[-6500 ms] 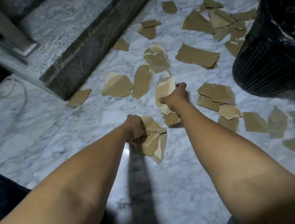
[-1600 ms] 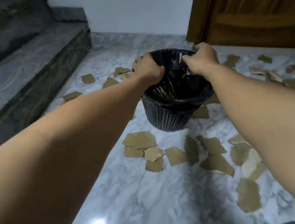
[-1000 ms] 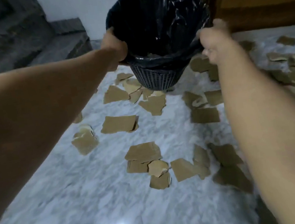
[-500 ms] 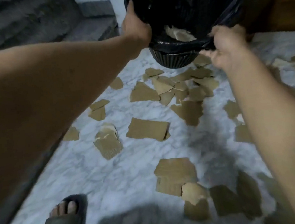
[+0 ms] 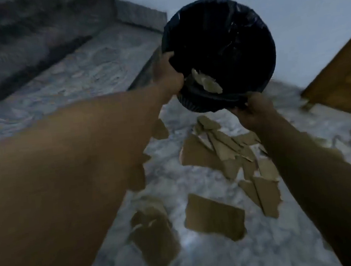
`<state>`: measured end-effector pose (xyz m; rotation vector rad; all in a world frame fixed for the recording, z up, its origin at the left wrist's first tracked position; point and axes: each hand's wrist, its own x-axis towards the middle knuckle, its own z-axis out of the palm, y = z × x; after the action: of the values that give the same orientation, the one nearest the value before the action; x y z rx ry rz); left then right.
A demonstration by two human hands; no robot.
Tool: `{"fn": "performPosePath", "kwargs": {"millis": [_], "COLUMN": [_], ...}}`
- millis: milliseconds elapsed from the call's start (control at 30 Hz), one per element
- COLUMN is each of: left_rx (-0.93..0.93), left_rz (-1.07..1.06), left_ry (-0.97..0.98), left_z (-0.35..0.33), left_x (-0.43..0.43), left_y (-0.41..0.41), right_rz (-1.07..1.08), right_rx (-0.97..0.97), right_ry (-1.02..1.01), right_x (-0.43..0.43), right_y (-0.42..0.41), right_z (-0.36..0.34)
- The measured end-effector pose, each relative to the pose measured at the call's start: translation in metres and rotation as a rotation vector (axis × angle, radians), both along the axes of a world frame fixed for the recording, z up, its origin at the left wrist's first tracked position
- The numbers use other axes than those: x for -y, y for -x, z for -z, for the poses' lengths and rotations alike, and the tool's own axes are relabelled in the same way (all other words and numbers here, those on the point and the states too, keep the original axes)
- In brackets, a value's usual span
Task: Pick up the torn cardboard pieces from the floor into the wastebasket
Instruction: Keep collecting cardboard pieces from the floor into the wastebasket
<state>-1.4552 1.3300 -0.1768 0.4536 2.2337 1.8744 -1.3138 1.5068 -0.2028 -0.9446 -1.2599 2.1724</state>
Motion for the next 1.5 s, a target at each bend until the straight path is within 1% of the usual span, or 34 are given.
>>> {"fn": "performPosePath", "kwargs": {"millis": [33,67,167,267,333,400,467,600,667,733,800,833,867,900,967,1033,1067,1133,1167,1200,1233,1267,1300,1333,1400,1433,1500], "left_rx": [0.047,0.053,0.024,0.001,-0.017,-0.023,-0.028,-0.018,-0.031,-0.066,-0.026,0.001,-0.004,-0.057,-0.255,-0.434,-0.472,-0.460,-0.409,-0.343,-0.258,-0.179,-0.130,-0.112,-0.104,-0.153,-0.346], "left_rz": [-0.036,-0.071,-0.142,-0.225,-0.246,-0.225,-0.184,-0.026,-0.001,-0.058,-0.077,-0.024,0.080,0.214,0.484,0.693,0.776,0.870,0.896,0.940,1.016,1.107,1.184,1.215,1.165,1.126,1.093], "left_ry": [-0.004,-0.014,-0.048,0.012,0.047,0.032,0.018,0.062,0.110,0.176,0.307,0.407,0.543,0.697,0.973,1.146,1.168,1.114,1.060,1.002,0.949,0.912,0.931,0.970,1.053,1.084,1.141], "left_z": [0.016,0.023,0.037,0.059,0.065,0.064,0.063,0.056,0.051,0.049,0.047,0.047,0.044,0.041,0.033,0.031,0.036,0.061,0.078,0.096,0.115,0.133,0.147,0.160,0.182,0.189,0.205], "left_x": [0.003,0.007,0.006,0.002,-0.003,-0.008,-0.009,-0.008,-0.005,-0.001,0.004,0.006,0.008,0.007,0.003,-0.005,-0.010,-0.017,-0.017,-0.016,-0.015,-0.014,-0.014,-0.013,-0.011,-0.010,-0.006], "left_y": [0.012,0.021,0.049,0.060,0.069,0.075,0.077,0.070,0.060,0.045,0.026,0.015,0.002,-0.012,-0.049,-0.093,-0.120,-0.176,-0.206,-0.235,-0.263,-0.288,-0.311,-0.332,-0.366,-0.379,-0.396], "right_rz": [-0.005,-0.014,-0.004,-0.005,0.018,-0.053,-0.142,-0.244,-0.253,-0.229,-0.205,-0.196,-0.184,-0.170,-0.147,-0.162,-0.189,-0.285,-0.378,-0.487,-0.597,-0.688,-0.760,-0.810,-0.880,-0.898,-0.919], "right_rx": [0.013,0.031,0.119,0.198,0.106,0.064,0.089,0.121,0.133,0.174,0.225,0.255,0.288,0.297,0.299,0.342,0.423,0.704,0.854,0.980,1.042,1.088,1.115,1.146,1.182,1.176,1.139], "right_ry": [-0.017,-0.026,-0.106,-0.165,-0.108,-0.113,-0.176,-0.285,-0.283,-0.281,-0.267,-0.262,-0.266,-0.258,-0.213,-0.206,-0.266,-0.542,-0.689,-0.792,-0.839,-0.857,-0.878,-0.880,-0.898,-0.930,-0.995], "right_x": [0.005,0.012,0.022,0.031,0.026,0.025,0.027,0.037,0.041,0.041,0.039,0.038,0.038,0.036,0.031,0.032,0.033,0.028,0.026,0.028,0.029,0.031,0.033,0.037,0.044,0.046,0.045], "right_y": [0.014,0.028,0.061,0.078,0.084,0.087,0.089,0.078,0.066,0.048,0.024,0.009,-0.006,-0.024,-0.062,-0.101,-0.122,-0.168,-0.194,-0.221,-0.248,-0.273,-0.296,-0.316,-0.349,-0.360,-0.368], "right_z": [0.006,0.008,0.019,0.021,0.022,0.015,0.006,-0.009,-0.010,-0.008,-0.002,0.002,0.005,0.009,0.019,0.031,0.040,0.073,0.090,0.104,0.120,0.135,0.149,0.158,0.173,0.176,0.178]}}
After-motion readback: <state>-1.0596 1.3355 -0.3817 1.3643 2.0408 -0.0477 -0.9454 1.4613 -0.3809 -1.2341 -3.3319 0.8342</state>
